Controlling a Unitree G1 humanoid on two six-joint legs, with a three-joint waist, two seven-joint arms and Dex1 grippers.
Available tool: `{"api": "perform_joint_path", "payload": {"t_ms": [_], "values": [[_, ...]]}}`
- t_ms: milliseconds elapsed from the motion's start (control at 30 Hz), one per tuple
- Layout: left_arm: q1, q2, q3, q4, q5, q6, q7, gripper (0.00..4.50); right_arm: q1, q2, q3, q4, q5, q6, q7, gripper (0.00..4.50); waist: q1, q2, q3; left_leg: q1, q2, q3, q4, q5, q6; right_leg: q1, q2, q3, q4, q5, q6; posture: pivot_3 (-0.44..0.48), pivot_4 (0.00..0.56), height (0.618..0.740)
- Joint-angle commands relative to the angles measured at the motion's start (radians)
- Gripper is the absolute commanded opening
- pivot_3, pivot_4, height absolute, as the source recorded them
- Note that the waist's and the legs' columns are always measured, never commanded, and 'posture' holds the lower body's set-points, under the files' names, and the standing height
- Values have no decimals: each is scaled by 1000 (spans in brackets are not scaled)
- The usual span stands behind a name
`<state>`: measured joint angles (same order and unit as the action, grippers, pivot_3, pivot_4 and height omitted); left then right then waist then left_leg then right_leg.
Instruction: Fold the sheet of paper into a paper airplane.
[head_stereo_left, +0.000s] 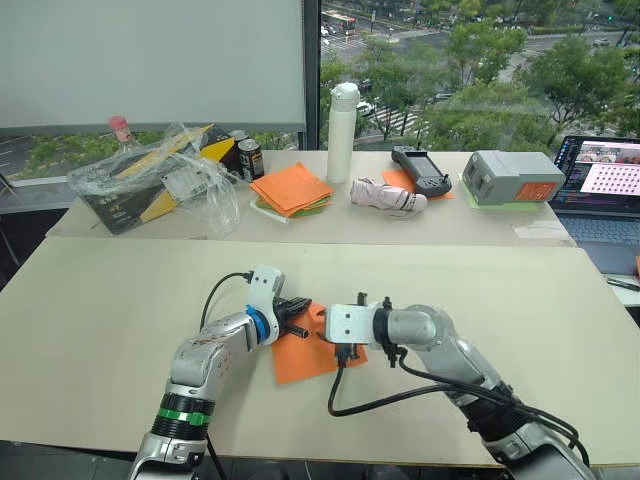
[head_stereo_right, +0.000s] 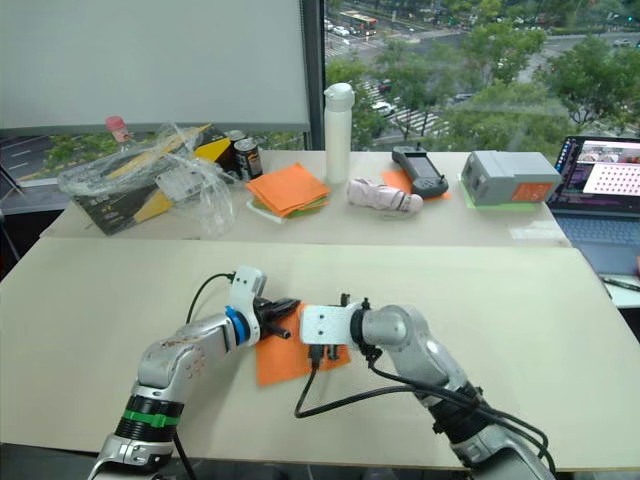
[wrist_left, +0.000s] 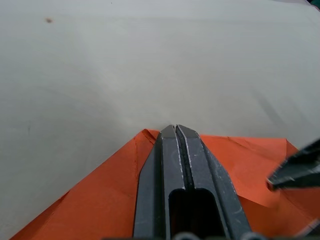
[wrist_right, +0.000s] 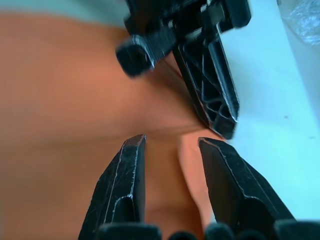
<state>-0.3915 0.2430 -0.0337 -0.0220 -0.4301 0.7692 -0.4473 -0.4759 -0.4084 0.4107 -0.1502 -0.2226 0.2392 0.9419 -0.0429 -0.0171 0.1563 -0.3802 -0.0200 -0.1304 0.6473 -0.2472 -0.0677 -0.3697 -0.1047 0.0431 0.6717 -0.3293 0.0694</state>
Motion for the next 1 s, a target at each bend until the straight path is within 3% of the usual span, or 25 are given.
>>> {"api": "perform_joint_path", "payload": {"t_ms": [33, 233, 667, 1000], "values": [[17, -2, -8, 4, 7, 16, -1, 0, 1, 21, -95, -78, 128, 135, 13, 1886, 0, 0, 0, 0, 0, 0, 0, 0, 0, 0, 0, 0, 0, 0, 0, 0, 150, 740], [19, -1, -8, 3, 6, 18, -3, 0, -14, 62, -177, -64, 213, 306, -65, 39, 0, 0, 0, 0, 0, 0, 0, 0, 0, 0, 0, 0, 1, 0, 0, 0, 150, 740], [17, -6, -8, 9, 10, 13, -1, 0, 4, 61, -72, 45, 143, 296, -204, 39, 0, 0, 0, 0, 0, 0, 0, 0, 1, 0, 0, 0, 1, 0, 0, 0, 150, 740], [25, -9, -5, 2, 10, 12, 3, 0, 73, -22, -52, 28, 135, 328, -190, 39, 3, 0, -1, 1, 0, 0, 0, -1, 1, 1, 0, 0, 1, 0, 0, 0, 150, 740]]}}
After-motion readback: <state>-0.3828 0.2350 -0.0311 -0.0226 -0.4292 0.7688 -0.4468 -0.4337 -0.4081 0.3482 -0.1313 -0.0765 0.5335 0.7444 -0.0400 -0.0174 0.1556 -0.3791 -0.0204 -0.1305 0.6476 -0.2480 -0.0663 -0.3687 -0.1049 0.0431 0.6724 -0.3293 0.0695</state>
